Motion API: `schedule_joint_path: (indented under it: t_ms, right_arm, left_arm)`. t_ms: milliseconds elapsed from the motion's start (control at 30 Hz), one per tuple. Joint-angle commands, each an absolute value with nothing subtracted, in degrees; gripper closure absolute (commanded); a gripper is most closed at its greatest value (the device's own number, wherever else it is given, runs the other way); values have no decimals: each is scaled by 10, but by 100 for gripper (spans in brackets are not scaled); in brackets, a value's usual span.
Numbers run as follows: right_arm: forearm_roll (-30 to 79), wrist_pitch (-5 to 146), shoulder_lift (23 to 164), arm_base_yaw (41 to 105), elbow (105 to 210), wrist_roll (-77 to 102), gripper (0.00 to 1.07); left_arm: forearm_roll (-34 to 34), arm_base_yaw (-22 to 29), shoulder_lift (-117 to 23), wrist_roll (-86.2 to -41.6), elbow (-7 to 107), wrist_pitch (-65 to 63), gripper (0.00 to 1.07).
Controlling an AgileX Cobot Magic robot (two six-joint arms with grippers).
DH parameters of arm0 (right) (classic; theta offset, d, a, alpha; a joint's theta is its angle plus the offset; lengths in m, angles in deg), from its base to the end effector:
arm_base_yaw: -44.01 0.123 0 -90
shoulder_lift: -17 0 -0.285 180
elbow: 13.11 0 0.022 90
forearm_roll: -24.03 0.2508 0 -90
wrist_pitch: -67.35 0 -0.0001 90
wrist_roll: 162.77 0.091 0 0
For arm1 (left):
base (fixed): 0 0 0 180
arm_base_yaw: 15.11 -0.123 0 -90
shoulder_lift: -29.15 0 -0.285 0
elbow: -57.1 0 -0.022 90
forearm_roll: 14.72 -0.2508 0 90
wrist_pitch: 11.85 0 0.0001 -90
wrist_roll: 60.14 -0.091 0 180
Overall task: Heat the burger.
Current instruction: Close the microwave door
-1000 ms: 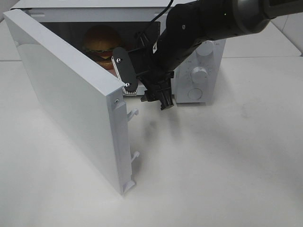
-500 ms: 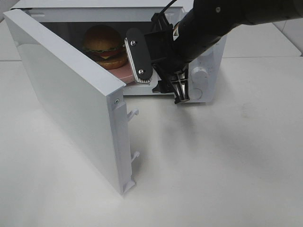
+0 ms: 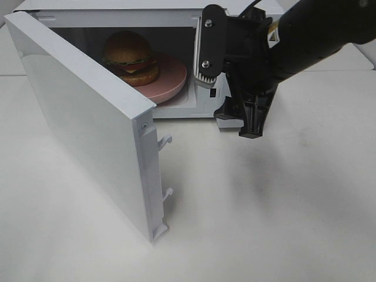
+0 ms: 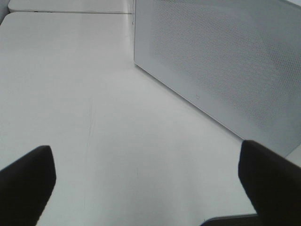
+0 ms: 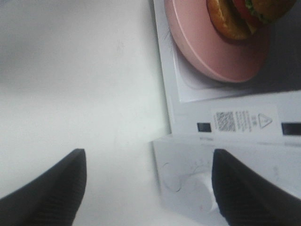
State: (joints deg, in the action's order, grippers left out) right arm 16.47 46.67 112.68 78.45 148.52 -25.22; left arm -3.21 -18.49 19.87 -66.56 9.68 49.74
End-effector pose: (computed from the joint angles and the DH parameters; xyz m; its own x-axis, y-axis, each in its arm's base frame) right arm 0.2753 0.1836 0.2606 0.0334 -0.8985 -0.4376 -0.7892 0.2450 -0.5631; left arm -0.0036 -0.0162 0.2832 -0.4640 -0.0122 -0.8857 0.1041 0.9922 -0.0682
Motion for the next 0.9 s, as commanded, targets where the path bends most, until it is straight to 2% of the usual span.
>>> schedule_joint_path:
  t_ms: [33, 400, 900]
  right_arm:
    - [162, 419, 1081, 783, 1455, -130, 34]
    - [165, 322, 986, 783, 1377, 132, 34]
    - [214, 125, 840, 783, 1352, 242, 34]
  left_arm:
    - [-30, -188, 200, -667, 95, 496, 9]
    - [-30, -188, 200, -667, 95, 496, 9]
    - [-30, -188, 200, -667, 95, 496, 9]
